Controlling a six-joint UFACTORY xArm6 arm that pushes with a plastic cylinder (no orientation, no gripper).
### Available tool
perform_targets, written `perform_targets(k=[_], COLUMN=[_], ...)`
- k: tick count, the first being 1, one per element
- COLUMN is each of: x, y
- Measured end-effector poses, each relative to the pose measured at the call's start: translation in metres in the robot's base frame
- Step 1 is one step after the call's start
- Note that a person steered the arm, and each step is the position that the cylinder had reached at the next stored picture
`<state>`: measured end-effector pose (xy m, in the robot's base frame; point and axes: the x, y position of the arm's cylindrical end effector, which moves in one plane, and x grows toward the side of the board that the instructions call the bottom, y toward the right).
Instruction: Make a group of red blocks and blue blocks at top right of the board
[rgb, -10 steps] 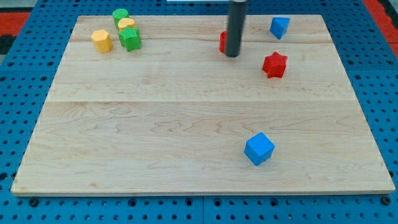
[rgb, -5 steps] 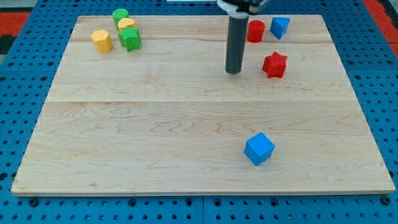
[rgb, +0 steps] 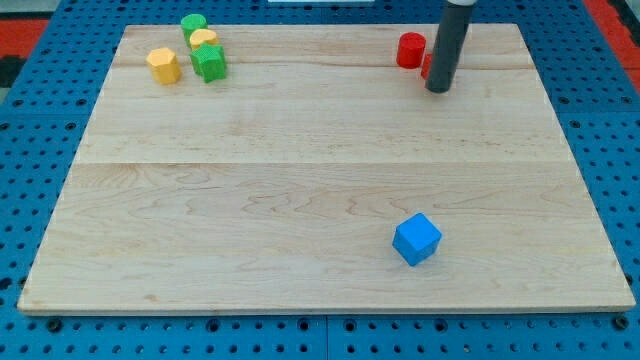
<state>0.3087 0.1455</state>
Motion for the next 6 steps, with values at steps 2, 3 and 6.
perform_targets(k=[2, 3, 6], x=[0.197, 0.271, 0.165], y=[0.018, -0.004, -0.076])
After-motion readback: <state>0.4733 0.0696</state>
